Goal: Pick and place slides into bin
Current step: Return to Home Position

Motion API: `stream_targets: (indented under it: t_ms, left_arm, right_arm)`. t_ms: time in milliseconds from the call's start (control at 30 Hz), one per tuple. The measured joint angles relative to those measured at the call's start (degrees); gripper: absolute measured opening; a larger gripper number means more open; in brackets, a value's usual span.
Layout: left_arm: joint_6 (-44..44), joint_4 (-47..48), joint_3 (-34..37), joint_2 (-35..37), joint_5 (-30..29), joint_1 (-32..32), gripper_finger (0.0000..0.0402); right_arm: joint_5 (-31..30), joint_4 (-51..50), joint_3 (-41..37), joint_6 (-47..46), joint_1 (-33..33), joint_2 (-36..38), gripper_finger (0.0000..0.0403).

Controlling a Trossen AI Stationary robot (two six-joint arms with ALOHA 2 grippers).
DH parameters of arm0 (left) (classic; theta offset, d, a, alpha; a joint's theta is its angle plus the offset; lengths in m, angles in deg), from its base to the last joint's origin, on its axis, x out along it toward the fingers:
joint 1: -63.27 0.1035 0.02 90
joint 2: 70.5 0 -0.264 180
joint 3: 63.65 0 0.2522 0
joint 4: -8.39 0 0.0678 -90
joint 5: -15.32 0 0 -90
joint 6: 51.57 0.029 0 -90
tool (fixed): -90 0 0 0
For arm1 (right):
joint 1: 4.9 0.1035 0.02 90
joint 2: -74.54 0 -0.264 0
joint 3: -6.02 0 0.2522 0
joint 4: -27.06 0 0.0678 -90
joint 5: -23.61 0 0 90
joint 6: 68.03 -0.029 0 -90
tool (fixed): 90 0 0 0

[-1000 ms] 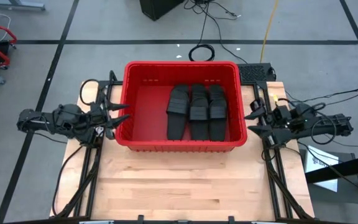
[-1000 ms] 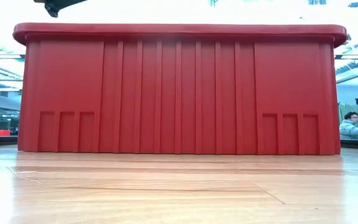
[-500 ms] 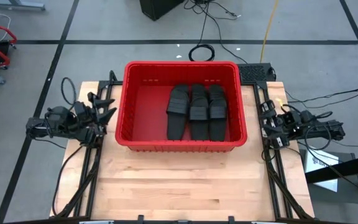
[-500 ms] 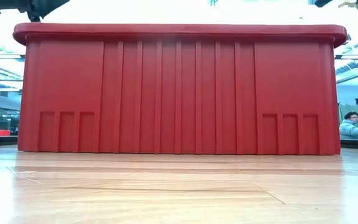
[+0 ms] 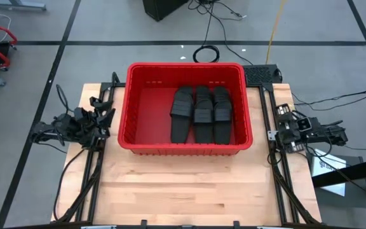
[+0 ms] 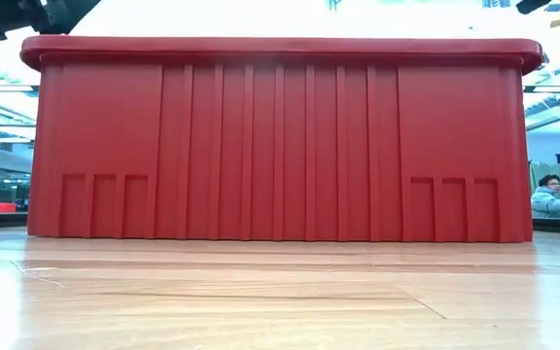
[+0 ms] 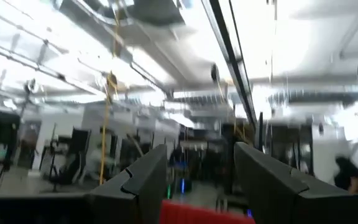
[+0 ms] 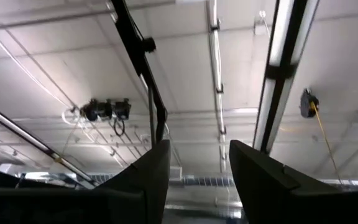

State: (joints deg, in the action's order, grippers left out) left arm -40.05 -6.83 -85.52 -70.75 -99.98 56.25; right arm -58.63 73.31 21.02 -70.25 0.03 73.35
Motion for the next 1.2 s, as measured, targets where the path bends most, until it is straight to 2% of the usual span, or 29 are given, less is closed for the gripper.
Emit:
stream_targets:
  t_ms: [167,333,500,833,1000,1200]
  left_arm:
    - [2.33,-14.86,7.48,0.01,-0.24,0.00,0.0196]
    - [4.82,-14.84,7.55,-0.13,2.77,-0.01,0.0196]
    - [5.36,-15.01,7.55,-0.09,2.79,0.00,0.0196]
    - [5.78,-9.68,7.55,-0.09,-0.23,0.00,0.0196]
    - [5.95,-4.43,7.55,-0.09,-0.44,0.00,0.0196]
    - [4.04,4.14,7.53,-0.09,-0.48,-0.02,0.0196]
  right_arm:
    - [1.26,0.29,-0.07,0.06,0.00,0.06,0.0155]
    - [1.31,0.33,-0.11,-0.02,0.00,0.09,0.0155]
    - [1.24,-0.50,-0.13,0.12,0.00,0.13,0.0155]
    - [1.13,-12.25,-0.17,2.65,0.00,0.06,0.0155]
    - [1.07,-20.61,-0.17,4.68,-0.02,0.06,0.0155]
    - [0.93,-26.02,-0.17,5.25,-0.02,0.06,0.0155]
